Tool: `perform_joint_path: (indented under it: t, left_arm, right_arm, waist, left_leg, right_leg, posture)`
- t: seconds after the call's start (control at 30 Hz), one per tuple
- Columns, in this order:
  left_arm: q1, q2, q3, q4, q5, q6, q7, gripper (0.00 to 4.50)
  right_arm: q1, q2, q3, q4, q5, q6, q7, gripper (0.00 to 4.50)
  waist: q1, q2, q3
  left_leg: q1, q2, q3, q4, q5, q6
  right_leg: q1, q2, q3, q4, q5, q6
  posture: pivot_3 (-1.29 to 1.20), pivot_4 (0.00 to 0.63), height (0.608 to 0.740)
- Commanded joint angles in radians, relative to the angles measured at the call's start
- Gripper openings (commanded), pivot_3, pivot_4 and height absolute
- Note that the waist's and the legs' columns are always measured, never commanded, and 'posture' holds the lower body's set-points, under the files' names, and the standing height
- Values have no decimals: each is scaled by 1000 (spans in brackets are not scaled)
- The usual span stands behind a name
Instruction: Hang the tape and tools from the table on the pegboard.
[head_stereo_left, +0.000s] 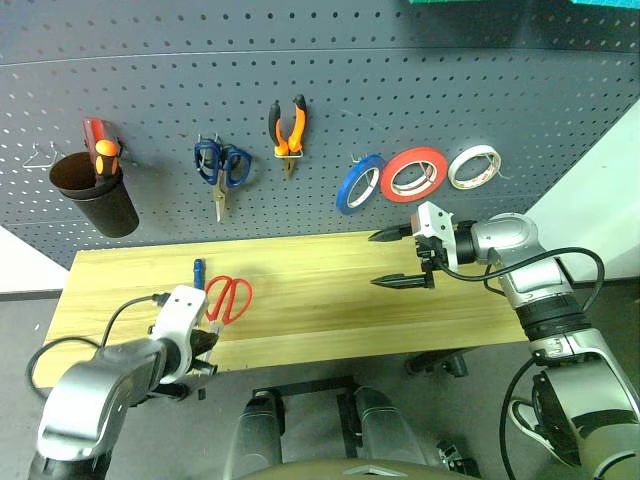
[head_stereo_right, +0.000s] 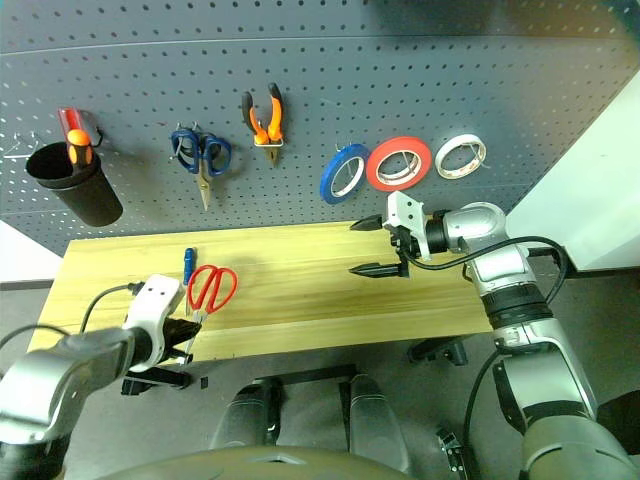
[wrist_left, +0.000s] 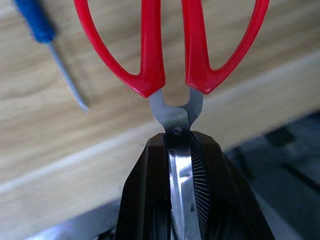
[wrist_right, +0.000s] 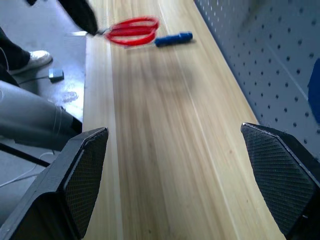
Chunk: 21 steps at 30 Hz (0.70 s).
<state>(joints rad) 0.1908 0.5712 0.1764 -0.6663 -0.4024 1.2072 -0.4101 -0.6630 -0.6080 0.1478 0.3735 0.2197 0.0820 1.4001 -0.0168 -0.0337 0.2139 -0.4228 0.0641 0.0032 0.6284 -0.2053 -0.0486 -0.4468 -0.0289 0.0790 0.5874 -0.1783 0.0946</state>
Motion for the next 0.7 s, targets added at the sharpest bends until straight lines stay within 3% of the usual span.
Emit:
perform_joint_path:
  t: [0.03,0.2,0.47,0.57,0.7]
  left_arm:
    - [157,-46,64,-81,-26,-425,-184,252]
    - [253,-132,135,24,0,-757,-234,252]
    - [203,-239,204,165,-24,-1118,-268,252]
    - [177,-243,209,214,15,-1318,-311,252]
    - [123,-252,219,275,41,-1426,-271,252]
  right_arm:
    - [-1,-7,-62,-68,66,48,-17,4500]
    - [57,-24,-118,-209,172,171,-24,4500]
    - [97,-52,-160,-364,261,288,-54,4500]
    - [82,-61,-175,-381,289,327,-73,4500]
    - [53,-58,-202,-400,330,361,-100,4500]
  waist:
    - [0,1,-2]
    - [9,1,-9]
    - [2,4,-26]
    - [3,2,-36]
    - [6,5,-45]
  left_leg:
    - [-2,1,0,-1,-1,-2]
    - [-4,1,2,-2,-2,-3]
    - [-5,3,7,-2,-2,-3]
    - [-5,3,9,-2,-2,-2]
    - [-5,3,10,-2,-2,-2]
  right_leg:
    - [-1,0,0,-4,1,-2]
    - [-1,-1,0,-10,2,-3]
    - [4,0,0,-26,9,-1]
    - [4,-1,1,-26,10,-1]
    - [5,-1,1,-26,11,-1]
  posture:
    - [161,116,740]
    - [167,95,740]
    - [160,83,740]
    - [154,78,740]
    - [143,73,740]
